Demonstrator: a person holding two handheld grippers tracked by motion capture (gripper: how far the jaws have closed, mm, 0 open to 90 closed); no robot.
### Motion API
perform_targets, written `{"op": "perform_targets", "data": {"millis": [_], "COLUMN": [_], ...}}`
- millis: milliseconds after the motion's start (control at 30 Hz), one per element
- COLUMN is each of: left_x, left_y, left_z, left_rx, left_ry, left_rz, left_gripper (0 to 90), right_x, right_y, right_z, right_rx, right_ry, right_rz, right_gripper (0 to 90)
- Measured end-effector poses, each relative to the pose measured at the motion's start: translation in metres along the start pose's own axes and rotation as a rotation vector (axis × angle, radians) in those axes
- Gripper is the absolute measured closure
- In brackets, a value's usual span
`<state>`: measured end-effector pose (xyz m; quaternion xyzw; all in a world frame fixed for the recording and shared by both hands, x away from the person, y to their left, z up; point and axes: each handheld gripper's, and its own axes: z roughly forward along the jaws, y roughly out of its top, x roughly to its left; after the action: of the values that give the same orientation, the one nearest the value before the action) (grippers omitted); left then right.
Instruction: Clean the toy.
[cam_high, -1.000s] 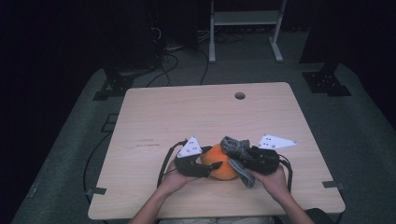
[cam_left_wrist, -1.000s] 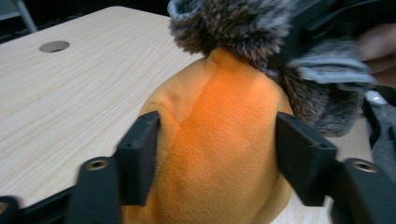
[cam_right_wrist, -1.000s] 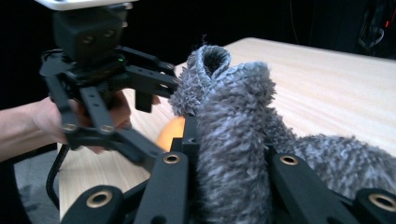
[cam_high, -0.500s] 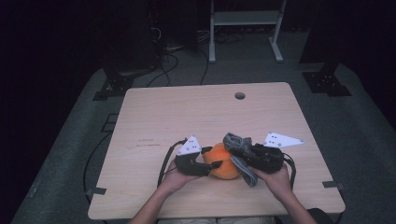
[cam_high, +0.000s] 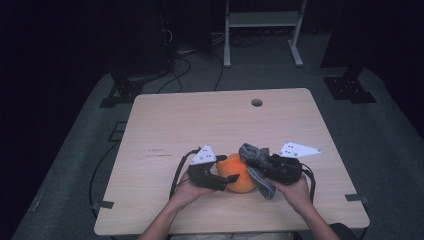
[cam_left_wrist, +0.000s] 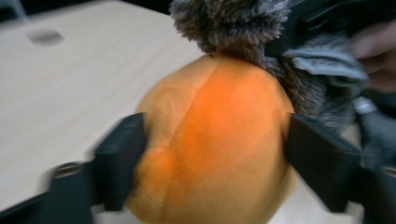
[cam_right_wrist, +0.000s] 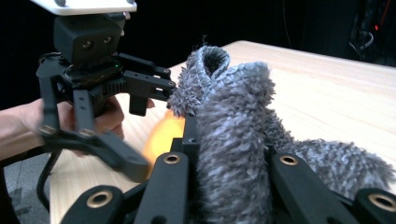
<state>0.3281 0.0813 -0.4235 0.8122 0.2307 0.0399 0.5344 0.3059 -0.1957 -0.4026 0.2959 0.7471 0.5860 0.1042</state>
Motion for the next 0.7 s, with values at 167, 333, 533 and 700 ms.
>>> {"op": "perform_targets", "data": {"millis": [167, 333, 533, 700], "left_x": [0.000, -0.006, -0.008, -0.012], "left_y": [-0.005, -0.002, 0.003, 0.002], "left_z": [0.009, 0.000, -0.003, 0.000], "left_rx": [0.022, -0.014, -0.015, -0.005], "left_ry": [0.012, 0.016, 0.064, 0.027], "left_rz": [0.013, 0.027, 0.020, 0.036], "left_gripper": [19.2, 34.4, 35.1, 27.0], "right_x": [0.005, 0.008, 0.005, 0.012], "right_y": [0.002, 0.002, 0.003, 0.001], "right_z": [-0.003, -0.003, -0.010, 0.000], "right_rx": [-0.002, -0.004, -0.018, 0.023], "right_ry": [-0.023, -0.018, -0.035, -0.015], "right_rz": [-0.024, -0.048, -0.039, -0.088], "right_gripper": [74.8, 74.9, 74.9, 75.0]}}
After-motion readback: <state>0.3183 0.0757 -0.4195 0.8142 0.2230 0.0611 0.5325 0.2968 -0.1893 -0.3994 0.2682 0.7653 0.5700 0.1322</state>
